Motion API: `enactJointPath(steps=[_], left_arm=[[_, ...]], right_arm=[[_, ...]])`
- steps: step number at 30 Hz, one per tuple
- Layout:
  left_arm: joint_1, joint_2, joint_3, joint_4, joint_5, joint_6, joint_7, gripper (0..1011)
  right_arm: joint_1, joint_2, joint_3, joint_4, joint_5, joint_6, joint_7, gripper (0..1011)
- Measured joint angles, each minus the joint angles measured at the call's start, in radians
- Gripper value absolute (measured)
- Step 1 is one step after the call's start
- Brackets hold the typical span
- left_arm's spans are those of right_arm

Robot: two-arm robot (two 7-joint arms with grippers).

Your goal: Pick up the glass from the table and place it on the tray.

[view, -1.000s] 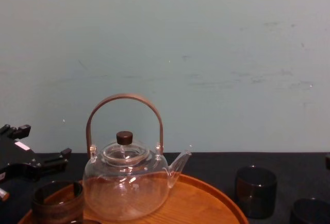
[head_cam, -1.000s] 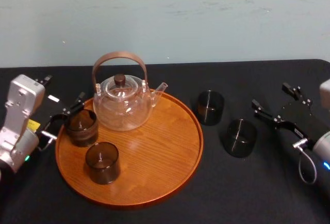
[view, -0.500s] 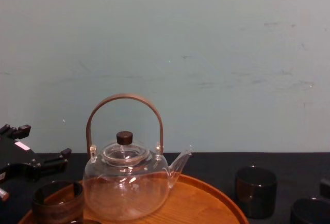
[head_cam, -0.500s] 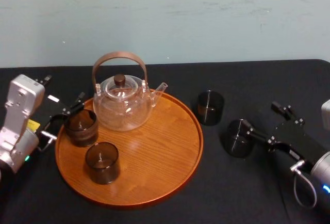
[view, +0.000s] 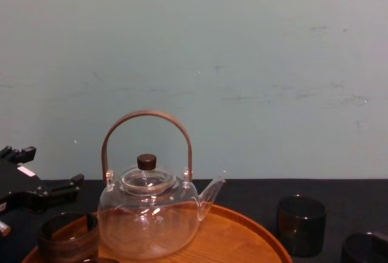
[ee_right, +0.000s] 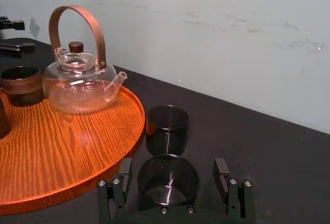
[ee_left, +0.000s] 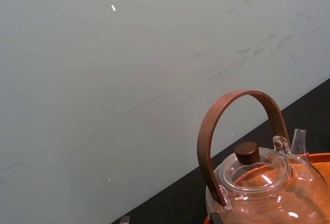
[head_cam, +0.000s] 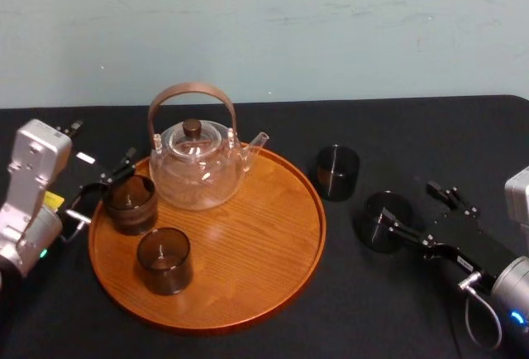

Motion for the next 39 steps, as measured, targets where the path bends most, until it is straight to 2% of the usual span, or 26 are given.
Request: enactJointPath(steps=[12,29,39], left_arm=[[0.0,0.0,0.0,0.0,0.0,0.0,0.0,1001],[0.0,0.0,0.0,0.0,0.0,0.0,0.0,1001],[0.0,0.0,0.0,0.0,0.0,0.0,0.0,1001]], right_arm=[[-0.011,-0.027,0.019,0.021,-0.01,0.013,0.027,1002],[0.008,-0.072,0.032,0.076,-0.032,0.04,0.07,1002],[0.03,-0.093,0.037,0.09,-0.048,0.083,0.094,1002]])
